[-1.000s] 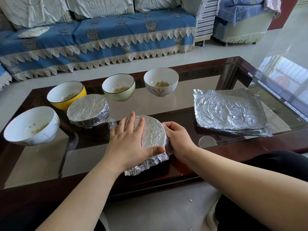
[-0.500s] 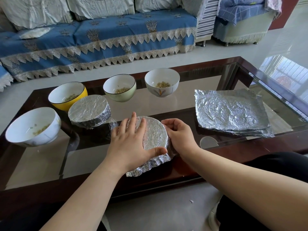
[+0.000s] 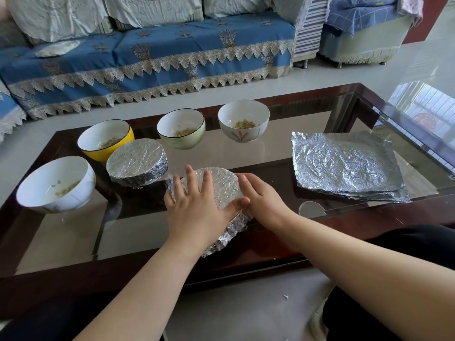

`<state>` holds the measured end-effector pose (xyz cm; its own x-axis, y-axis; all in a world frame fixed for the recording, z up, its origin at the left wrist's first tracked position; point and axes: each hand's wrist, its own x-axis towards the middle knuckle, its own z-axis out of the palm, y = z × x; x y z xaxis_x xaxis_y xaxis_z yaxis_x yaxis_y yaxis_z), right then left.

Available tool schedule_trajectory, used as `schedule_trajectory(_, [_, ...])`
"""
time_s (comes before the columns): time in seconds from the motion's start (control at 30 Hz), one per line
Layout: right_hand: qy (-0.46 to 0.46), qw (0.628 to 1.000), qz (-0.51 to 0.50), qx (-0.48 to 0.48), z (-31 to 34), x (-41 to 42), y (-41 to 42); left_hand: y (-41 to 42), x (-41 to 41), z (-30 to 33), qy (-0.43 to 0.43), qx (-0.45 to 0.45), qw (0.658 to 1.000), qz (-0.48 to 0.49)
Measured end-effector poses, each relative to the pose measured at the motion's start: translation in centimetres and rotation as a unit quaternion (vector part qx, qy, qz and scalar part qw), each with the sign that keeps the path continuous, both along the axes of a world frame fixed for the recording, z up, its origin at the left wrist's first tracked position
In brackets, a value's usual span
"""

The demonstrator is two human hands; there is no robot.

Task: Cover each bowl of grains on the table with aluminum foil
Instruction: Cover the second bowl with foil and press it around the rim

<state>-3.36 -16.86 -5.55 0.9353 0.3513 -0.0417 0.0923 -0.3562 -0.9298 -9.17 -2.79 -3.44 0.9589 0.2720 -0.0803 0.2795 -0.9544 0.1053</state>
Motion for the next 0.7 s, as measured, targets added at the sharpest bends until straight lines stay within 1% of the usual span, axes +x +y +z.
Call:
schedule_trajectory(0.07, [-0.002, 1.0, 0.007, -0.005, 0.1, 0.5, 0.1, -0.1, 0.0, 0.4, 0.013, -0.013, 1.0, 0.0])
schedule_trajectory(0.13, [-0.023, 0.999, 0.009, -0.022, -0.1, 0.8, 0.0, 0.2, 0.0, 0.9, 0.033, -0.025, 0.999, -0.005])
schedule_trajectory(0.23, [-0.055, 0.997, 0.015, -0.047, -0.5, 1.1, 0.0, 0.9, -0.1, 1.2, 0.049, 0.002, 0.998, -0.03])
schedule_trajectory(0.33, [-0.076, 0.996, 0.009, -0.036, -1.0, 1.3, 0.2, 1.3, 0.0, 0.8, 0.044, 0.021, 0.995, -0.084])
schedule_trajectory(0.43, [-0.107, 0.994, -0.013, 0.006, -1.9, 0.9, 0.2, 1.5, 0.2, 0.4, 0.033, 0.026, 0.994, -0.1])
schedule_trajectory(0.53, [-0.083, 0.993, -0.03, 0.077, -2.9, -0.4, 0.3, 1.5, 0.2, 0.1, 0.024, 0.027, 0.995, -0.098])
schedule_trajectory(0.7, [0.017, 0.984, -0.085, 0.154, -3.5, -0.9, 1.2, 1.5, 0.2, 0.1, 0.011, 0.029, 0.995, -0.094])
